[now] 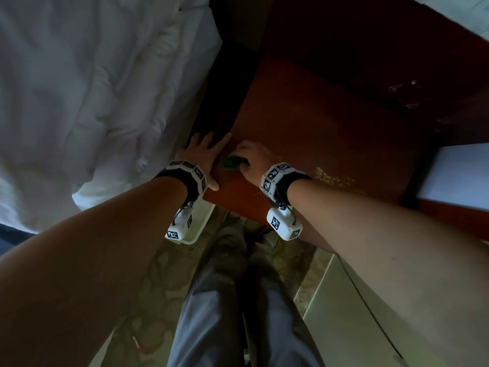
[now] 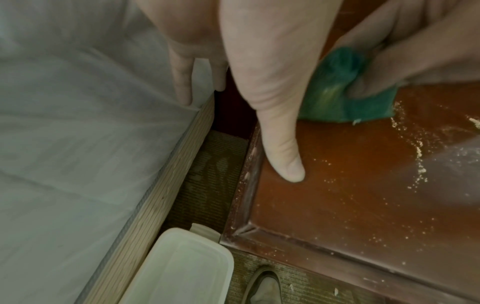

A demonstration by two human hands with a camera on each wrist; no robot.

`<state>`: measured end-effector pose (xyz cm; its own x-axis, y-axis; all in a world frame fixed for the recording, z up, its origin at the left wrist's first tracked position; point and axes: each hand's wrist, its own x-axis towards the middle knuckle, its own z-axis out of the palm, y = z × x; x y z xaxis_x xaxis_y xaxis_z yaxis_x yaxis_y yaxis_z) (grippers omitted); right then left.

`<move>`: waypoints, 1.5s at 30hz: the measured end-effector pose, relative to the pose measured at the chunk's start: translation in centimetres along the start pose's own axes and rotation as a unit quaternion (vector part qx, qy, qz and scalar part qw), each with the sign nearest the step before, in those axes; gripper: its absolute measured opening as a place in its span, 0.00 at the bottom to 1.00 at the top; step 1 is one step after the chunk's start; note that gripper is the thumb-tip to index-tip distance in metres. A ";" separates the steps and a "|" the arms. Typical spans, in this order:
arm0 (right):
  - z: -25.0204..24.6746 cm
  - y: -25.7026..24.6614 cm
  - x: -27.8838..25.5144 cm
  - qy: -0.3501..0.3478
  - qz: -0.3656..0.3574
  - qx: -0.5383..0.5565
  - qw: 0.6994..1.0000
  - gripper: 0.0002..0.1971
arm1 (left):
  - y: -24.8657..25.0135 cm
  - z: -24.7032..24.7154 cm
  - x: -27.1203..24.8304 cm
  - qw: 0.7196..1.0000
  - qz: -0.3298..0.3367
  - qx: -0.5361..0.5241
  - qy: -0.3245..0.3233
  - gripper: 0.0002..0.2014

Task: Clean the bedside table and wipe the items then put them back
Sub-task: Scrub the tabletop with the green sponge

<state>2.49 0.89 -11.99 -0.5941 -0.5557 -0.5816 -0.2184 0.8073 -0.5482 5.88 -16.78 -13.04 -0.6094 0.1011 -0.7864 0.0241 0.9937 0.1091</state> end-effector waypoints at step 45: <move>-0.3 5.6 -6.7 0.020 0.065 0.036 0.997 0.18 | 7.7 -2.2 -0.5 0.978 0.060 0.200 0.030 0.62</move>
<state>4.96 9.24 -10.98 -0.6450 -0.4382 -0.6260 -0.0832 0.8547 -0.5125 4.63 -9.27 -10.52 -0.6279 0.2277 -0.7442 0.3988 0.9153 -0.0564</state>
